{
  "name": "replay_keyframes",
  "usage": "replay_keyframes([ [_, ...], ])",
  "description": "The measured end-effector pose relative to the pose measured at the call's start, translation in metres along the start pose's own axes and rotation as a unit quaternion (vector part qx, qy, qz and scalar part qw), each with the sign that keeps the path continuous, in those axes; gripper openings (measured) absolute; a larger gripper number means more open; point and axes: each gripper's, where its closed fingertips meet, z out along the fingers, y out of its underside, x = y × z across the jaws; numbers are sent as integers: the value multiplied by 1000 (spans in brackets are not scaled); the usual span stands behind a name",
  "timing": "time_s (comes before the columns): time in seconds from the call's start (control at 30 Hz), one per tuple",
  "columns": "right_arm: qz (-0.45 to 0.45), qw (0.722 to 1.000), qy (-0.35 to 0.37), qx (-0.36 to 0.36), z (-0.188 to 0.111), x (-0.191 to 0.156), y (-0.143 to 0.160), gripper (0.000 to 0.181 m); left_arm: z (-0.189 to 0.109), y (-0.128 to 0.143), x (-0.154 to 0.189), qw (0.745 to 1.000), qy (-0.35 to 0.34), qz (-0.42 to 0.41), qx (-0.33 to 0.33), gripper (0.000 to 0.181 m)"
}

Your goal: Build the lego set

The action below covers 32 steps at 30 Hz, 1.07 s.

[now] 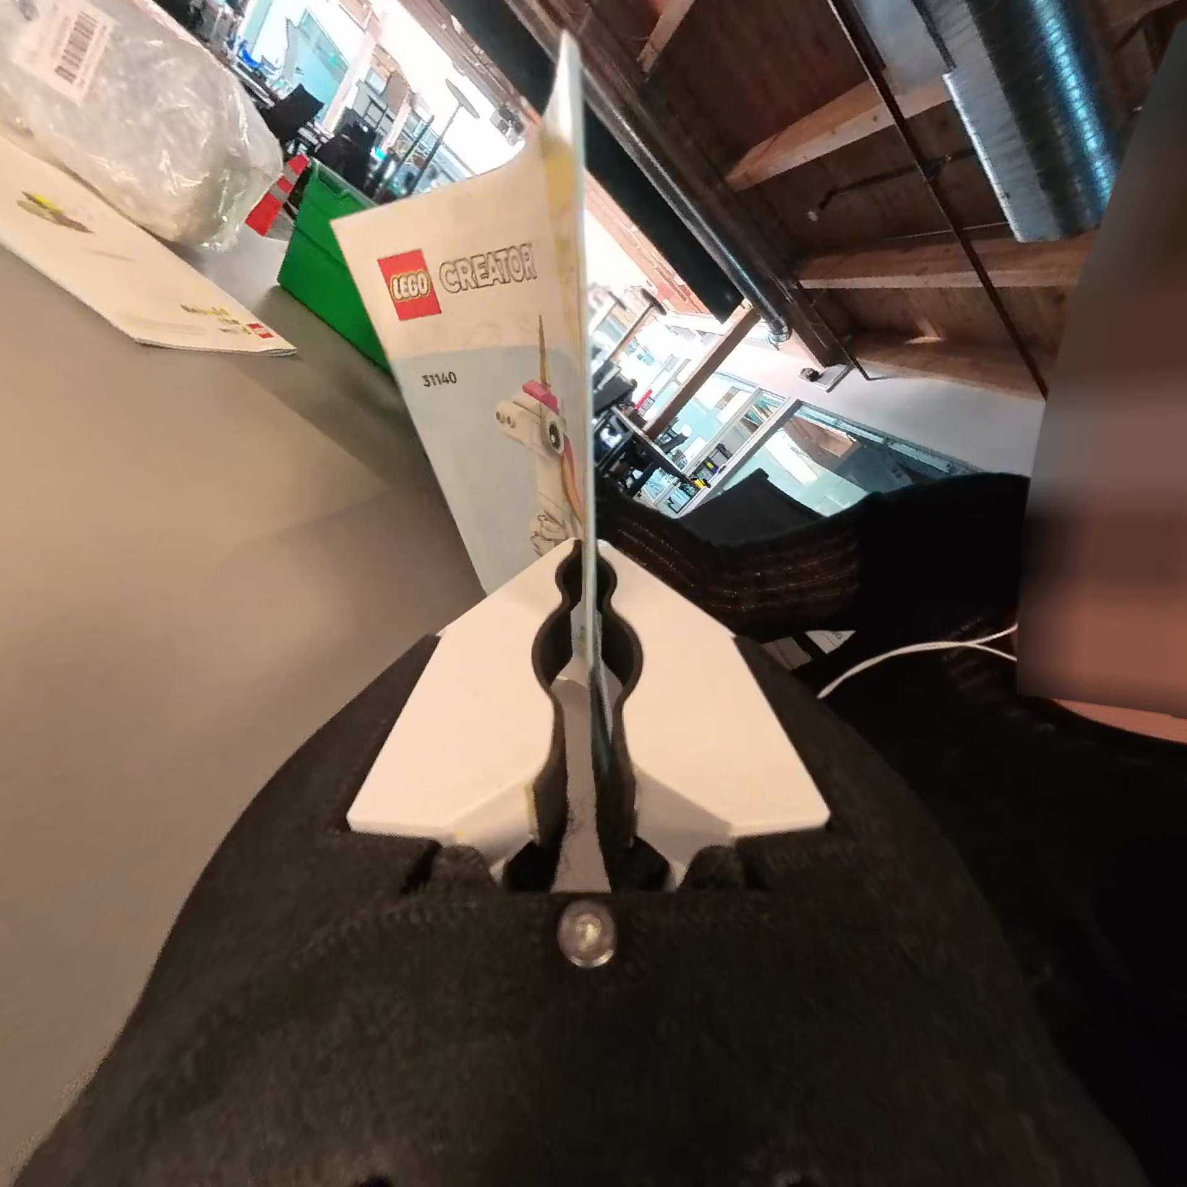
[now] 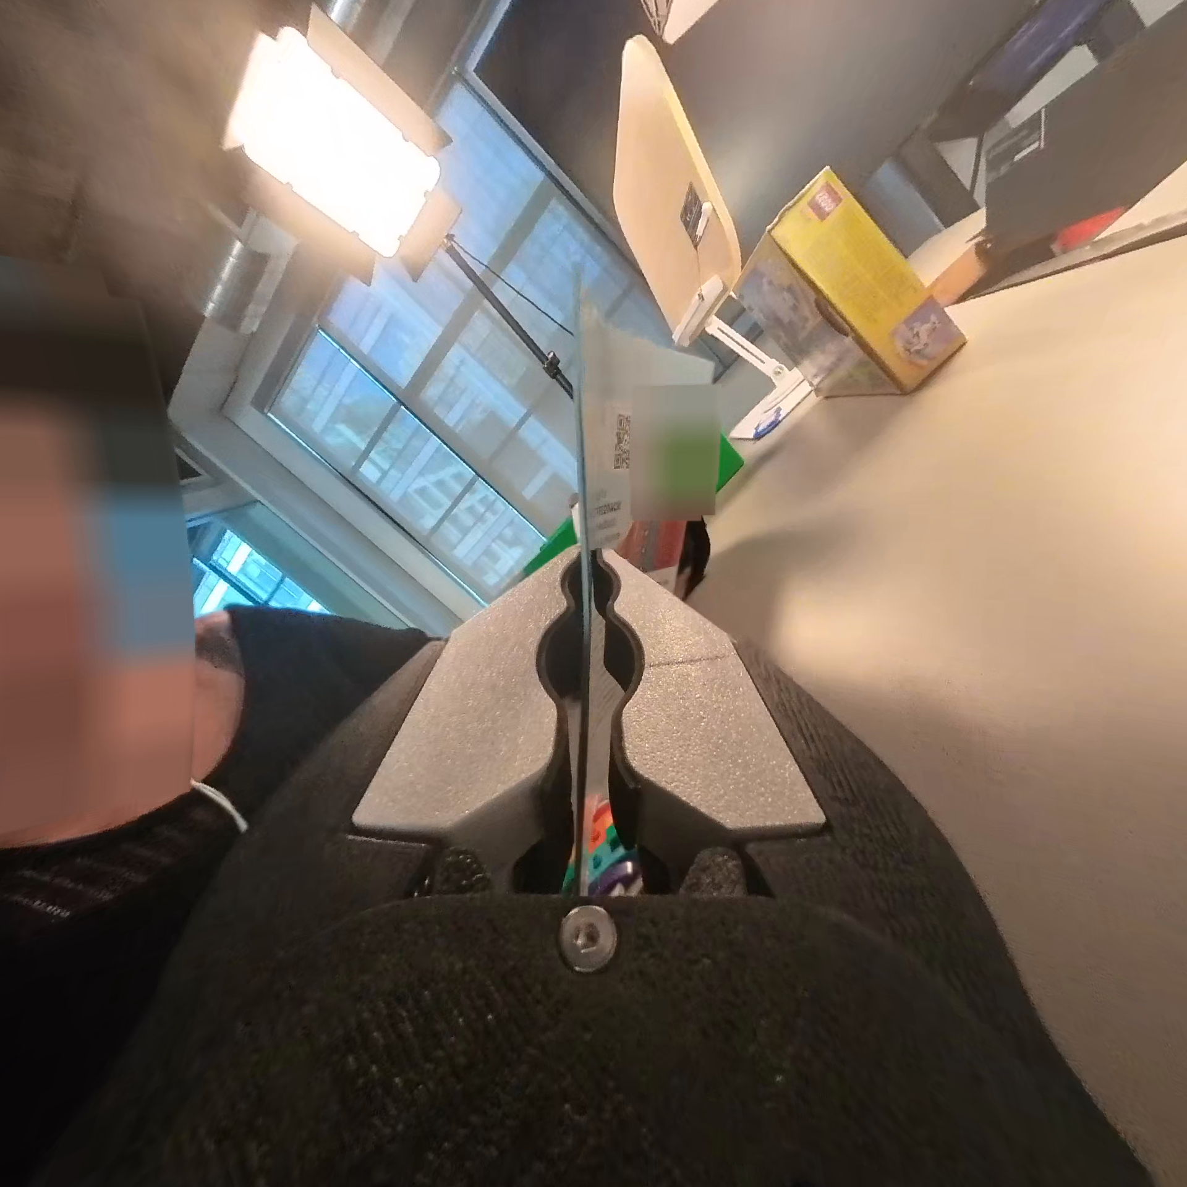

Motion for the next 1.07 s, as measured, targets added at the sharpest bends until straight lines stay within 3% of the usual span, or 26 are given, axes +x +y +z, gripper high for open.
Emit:
replay_keyframes([
  [0.17, -63, 996, 44, -52, 8, 4, 16, 0, -2, 2, 2, 999, -31, 37, 12, 0],
  [0.53, -74, 996, 38, -12, 3, 2, 6, 0, -5, -3, -2, 998, -46, 34, 29, 0],
  [0.9, -62, 994, 84, -15, 4, 16, 6, 0, -6, -5, -8, 997, -65, 27, 36, 0],
  [1.07, -57, 991, 120, 1, 1, 26, 0, 0, -11, -8, -26, 992, -119, -2, 51, 0],
])
